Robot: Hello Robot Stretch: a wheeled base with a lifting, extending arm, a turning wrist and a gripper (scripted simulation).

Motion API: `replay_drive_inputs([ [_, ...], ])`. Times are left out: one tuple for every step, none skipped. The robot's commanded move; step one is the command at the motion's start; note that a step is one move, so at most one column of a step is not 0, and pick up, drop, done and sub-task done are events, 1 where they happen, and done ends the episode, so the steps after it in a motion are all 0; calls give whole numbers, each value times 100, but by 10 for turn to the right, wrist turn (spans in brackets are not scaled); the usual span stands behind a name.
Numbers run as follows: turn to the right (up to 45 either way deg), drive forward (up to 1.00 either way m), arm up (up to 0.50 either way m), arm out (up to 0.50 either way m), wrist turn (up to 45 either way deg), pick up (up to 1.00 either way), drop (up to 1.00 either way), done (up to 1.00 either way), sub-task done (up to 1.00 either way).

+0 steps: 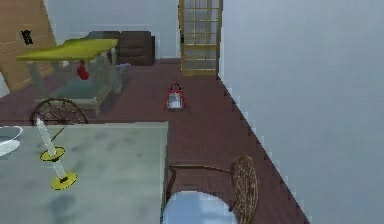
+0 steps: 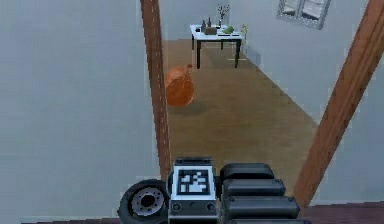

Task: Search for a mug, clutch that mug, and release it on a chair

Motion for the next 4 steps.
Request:
replay_drive_inputs([
  [-330,0,0,0,0,0,0,0,0],
  [450,0,0,0,0,0,0,0,0],
  [240,0,0,0,0,0,0,0,0],
  [-450,0,0,0,0,0,0,0,0],
])
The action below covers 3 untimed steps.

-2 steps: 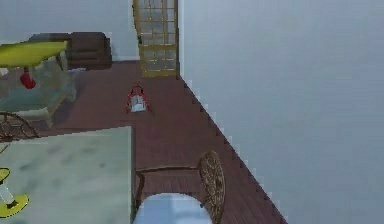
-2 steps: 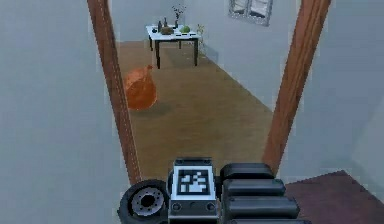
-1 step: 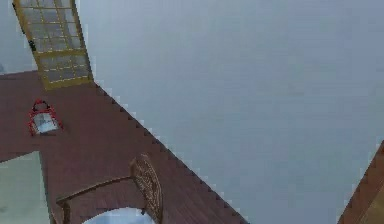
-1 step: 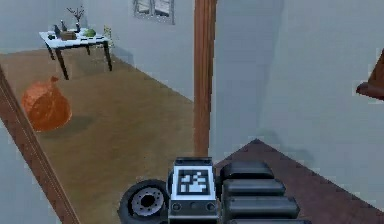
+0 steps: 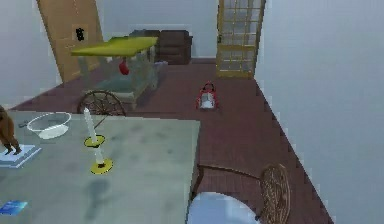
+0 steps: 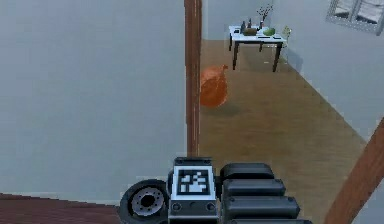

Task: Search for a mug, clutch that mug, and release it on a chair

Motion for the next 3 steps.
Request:
replay_drive_inputs([
  [-150,0,0,0,0,0,0,0,0],
  [450,0,0,0,0,0,0,0,0],
  [90,0,0,0,0,0,0,0,0],
])
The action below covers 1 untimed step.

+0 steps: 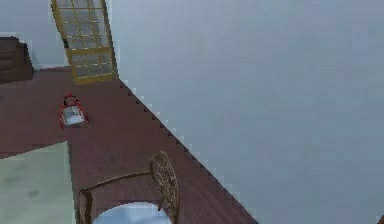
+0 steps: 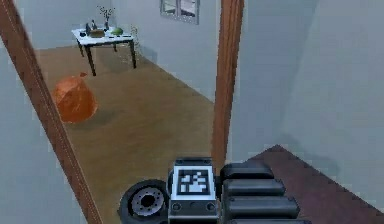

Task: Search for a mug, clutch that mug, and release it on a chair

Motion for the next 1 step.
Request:
replay_drive_inputs([
  [-450,0,0,0,0,0,0,0,0],
])
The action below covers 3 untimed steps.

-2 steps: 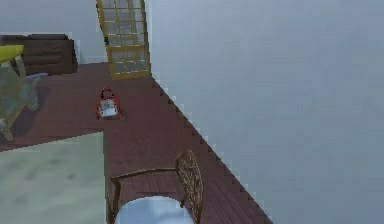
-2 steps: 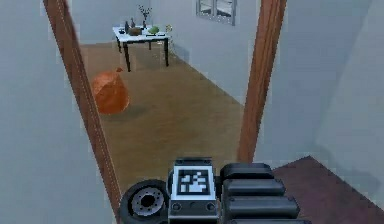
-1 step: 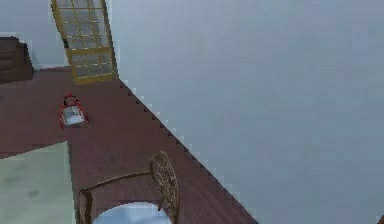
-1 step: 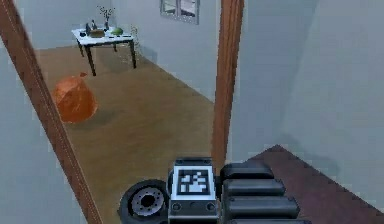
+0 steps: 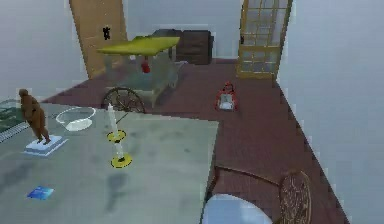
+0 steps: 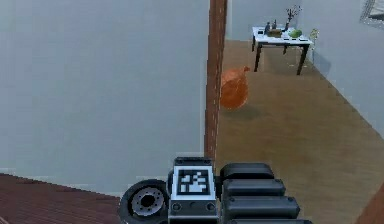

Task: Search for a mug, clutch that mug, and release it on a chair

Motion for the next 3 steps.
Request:
replay_drive_inputs([
  [-450,0,0,0,0,0,0,0,0],
  [-270,0,0,0,0,0,0,0,0],
  [0,25,0,0,0,0,0,0,0],
])
